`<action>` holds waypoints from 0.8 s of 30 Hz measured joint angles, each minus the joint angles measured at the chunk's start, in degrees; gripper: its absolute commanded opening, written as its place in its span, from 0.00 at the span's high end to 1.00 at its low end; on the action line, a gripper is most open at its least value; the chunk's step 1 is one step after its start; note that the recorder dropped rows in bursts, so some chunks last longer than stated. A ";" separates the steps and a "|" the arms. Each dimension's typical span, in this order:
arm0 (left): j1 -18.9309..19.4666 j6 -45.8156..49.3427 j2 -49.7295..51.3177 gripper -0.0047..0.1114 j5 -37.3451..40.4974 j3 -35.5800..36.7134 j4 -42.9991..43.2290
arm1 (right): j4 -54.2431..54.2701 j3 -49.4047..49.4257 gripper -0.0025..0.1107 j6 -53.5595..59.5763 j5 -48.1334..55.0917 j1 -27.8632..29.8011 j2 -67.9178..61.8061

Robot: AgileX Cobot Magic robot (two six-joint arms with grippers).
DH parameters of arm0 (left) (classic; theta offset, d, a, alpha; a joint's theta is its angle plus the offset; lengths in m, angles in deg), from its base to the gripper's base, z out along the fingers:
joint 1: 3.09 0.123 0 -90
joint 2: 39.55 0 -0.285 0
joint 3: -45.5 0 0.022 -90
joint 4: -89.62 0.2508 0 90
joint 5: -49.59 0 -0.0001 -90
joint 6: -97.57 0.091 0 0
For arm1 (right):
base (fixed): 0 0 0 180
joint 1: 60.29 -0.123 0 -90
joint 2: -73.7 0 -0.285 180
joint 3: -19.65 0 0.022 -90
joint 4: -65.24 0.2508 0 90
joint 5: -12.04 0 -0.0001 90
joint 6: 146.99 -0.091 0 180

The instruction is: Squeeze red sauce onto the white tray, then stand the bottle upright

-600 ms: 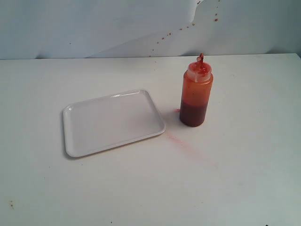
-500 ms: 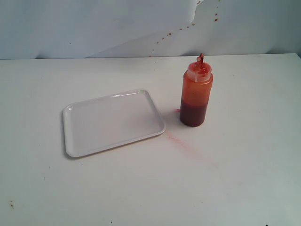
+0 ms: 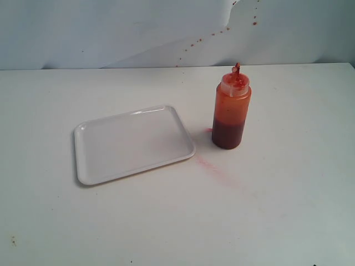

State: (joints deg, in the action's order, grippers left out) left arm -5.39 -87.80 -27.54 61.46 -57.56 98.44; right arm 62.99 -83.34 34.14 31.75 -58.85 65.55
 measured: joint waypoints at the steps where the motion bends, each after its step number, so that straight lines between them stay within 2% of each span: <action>1: 0.00 -0.37 0.00 0.95 -2.65 0.00 -0.86 | 0.00 0.00 0.98 0.00 0.00 0.00 0.00; 5: 0.00 -4.75 0.00 0.95 -15.11 0.00 -8.45 | 0.00 0.00 0.98 0.00 0.00 0.00 0.00; 11: 0.00 -5.78 0.00 0.95 -24.84 0.00 -9.90 | 0.00 0.00 0.98 0.00 0.00 0.00 0.00; 13: 0.00 -5.78 0.00 0.96 -30.49 0.00 -9.47 | 0.00 0.00 0.98 0.00 0.00 0.00 0.00; 15: 0.00 -6.28 -0.03 0.96 -37.40 0.00 -9.31 | 0.00 0.00 0.98 0.00 0.00 0.00 0.00; 18: 0.00 -10.14 1.16 0.96 -54.02 0.00 -11.01 | 0.00 0.00 0.98 0.00 0.00 0.00 0.00; 19: 0.00 -10.28 2.48 0.96 -57.29 0.00 -12.14 | 0.00 0.00 0.98 0.00 0.00 0.00 0.00; 21: 0.00 -10.54 9.56 0.96 -60.94 -3.04 -13.13 | 0.00 0.00 0.98 0.00 0.00 0.00 0.00; 23: 0.00 -13.49 21.22 0.96 -62.69 -10.02 -5.14 | 0.00 0.00 0.98 0.00 0.00 0.00 0.00; 24: 0.00 -18.35 31.60 0.96 -64.13 -15.26 3.46 | 0.00 0.00 0.98 0.00 0.00 0.00 0.00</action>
State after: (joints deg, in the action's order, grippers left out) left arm -5.39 -106.15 4.05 -2.67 -72.83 101.89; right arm 62.99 -83.34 34.14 31.75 -58.85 65.55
